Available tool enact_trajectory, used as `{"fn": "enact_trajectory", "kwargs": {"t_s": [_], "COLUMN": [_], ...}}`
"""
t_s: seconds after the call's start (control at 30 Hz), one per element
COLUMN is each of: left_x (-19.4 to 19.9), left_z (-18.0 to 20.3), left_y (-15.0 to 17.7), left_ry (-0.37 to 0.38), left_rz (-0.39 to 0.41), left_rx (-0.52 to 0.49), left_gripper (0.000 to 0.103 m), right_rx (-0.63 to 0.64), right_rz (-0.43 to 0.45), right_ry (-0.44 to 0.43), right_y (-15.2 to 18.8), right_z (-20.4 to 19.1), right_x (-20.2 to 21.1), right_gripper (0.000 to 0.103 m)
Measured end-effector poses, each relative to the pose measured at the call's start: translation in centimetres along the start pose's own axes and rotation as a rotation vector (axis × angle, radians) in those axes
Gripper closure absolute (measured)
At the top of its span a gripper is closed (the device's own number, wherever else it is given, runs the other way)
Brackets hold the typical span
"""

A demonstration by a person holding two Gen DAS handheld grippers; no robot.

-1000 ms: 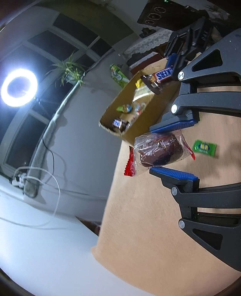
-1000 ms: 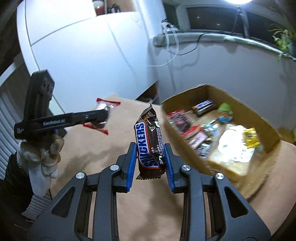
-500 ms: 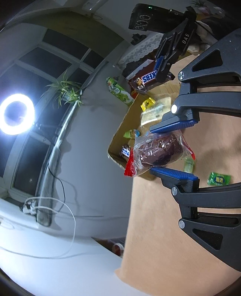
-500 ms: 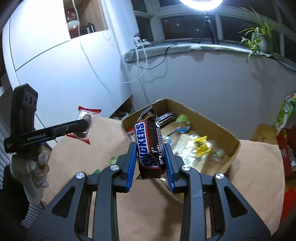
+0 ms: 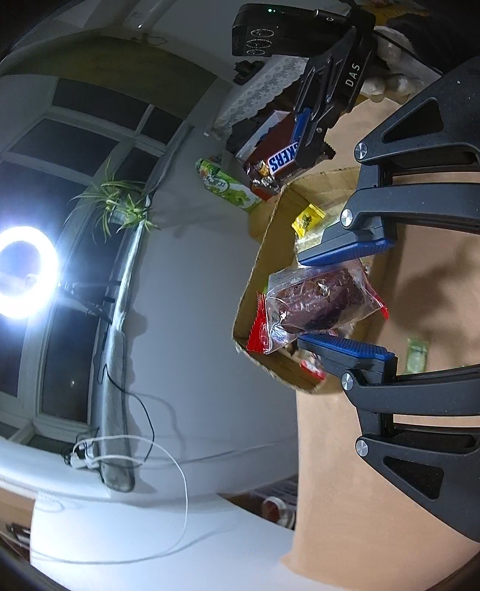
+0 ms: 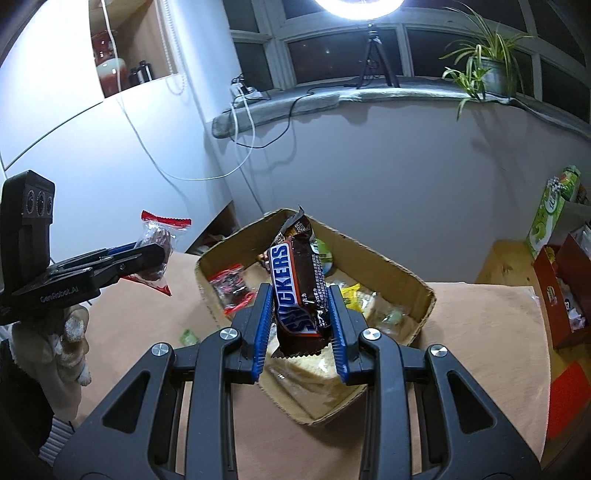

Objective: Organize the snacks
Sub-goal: 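Carry the Snickers bar and brown candy bag over the box and open both tools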

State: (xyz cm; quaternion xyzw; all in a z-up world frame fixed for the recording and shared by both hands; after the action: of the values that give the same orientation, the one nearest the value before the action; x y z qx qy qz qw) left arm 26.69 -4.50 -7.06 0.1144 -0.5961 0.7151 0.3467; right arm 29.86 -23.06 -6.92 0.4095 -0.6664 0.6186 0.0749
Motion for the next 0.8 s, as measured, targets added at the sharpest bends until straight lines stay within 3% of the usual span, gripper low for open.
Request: {"fn": "enact_trajectory", "kwargs": {"t_s": [0.8], "left_x": [-6.0], "left_z": [2.0], "left_y": [-0.1], "left_ry": [-0.006], "left_rz": [-0.077], "left_rx": [-0.064], "left_gripper": [0.067], "right_rx": [-0.043], "right_rz": [-0.057], "right_ry": [0.049], "right_y": [0.5], "right_z": [4.0], "right_x": [-4.0], "right_gripper": [0.073]}}
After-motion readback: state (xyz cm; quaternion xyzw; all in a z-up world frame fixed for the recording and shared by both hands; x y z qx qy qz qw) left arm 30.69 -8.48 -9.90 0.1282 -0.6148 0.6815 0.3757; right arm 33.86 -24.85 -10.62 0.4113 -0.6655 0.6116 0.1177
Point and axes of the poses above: each gripper's, at about its wrist camera, not at the fingertips, and x roughly against the way its jaws point, z to its right, y to its underside, the point moved 8 cm from there along -x, roughly the way its jaws point, and after that the axes turned 1 degree about z, right-handed, at the moved point
